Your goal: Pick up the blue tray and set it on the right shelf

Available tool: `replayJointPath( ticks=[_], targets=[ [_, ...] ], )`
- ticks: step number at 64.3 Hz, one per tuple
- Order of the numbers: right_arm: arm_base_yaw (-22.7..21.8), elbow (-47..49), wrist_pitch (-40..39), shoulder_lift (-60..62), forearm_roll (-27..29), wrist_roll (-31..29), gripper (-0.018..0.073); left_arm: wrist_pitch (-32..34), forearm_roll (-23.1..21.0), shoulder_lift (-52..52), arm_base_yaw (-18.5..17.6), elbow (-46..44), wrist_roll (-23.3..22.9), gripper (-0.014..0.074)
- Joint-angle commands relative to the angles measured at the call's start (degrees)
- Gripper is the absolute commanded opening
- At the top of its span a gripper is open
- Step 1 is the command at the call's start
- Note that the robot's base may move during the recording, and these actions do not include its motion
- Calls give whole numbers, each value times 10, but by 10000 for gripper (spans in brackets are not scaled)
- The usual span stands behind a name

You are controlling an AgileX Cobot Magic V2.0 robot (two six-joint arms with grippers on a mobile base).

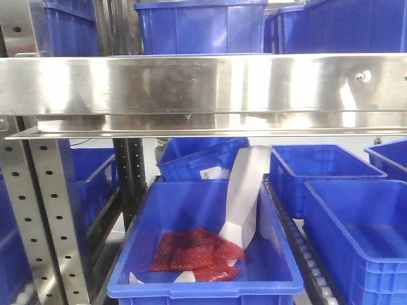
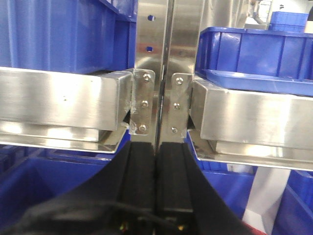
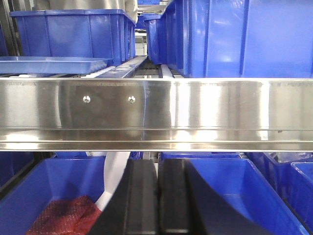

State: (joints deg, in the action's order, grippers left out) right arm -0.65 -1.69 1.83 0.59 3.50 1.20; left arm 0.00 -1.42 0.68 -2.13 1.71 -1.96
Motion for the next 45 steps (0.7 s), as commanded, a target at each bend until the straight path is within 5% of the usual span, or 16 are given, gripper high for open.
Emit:
replayJointPath(
  ticks=[1, 20, 45],
  targets=[
    [-3, 14, -50, 11, -1, -3, 42, 41, -6, 8, -15, 17, -7, -48],
    [-3, 14, -50, 11, -1, -3, 42, 22, 0, 8, -55, 17, -8, -48],
    [-3, 14, -50, 11, -1, -3, 42, 25, -1, 8, -56, 17, -8, -48]
  ],
)
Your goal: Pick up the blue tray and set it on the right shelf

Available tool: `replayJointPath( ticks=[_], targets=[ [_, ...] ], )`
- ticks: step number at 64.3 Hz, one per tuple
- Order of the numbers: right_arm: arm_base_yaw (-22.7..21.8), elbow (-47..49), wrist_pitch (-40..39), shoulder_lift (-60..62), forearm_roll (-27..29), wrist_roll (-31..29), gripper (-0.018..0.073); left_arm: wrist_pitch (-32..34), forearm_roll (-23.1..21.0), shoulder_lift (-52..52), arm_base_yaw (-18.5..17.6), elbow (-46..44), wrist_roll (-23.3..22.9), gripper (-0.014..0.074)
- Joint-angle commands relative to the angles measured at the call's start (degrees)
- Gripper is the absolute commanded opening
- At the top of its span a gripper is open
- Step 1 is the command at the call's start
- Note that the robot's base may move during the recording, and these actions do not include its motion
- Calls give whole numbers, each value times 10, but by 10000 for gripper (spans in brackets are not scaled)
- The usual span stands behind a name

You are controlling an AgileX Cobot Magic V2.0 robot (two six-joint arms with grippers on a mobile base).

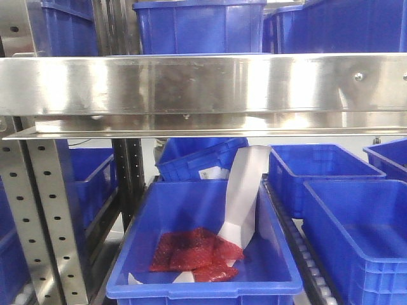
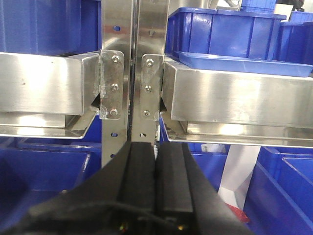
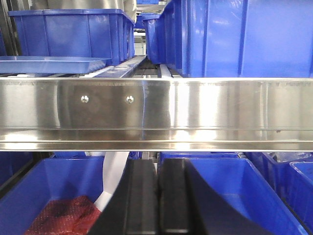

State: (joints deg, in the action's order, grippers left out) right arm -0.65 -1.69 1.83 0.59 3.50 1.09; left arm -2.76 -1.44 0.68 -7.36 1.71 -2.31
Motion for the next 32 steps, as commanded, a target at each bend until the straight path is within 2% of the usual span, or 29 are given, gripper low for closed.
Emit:
replayJointPath(
  ticks=[1, 32],
  targets=[
    [-3, 14, -50, 11, -1, -2, 42, 52, -1, 8, -4, 17, -5, -48],
    [-3, 14, -50, 11, -1, -2, 42, 52, -1, 8, -4, 17, -5, -48]
  ],
)
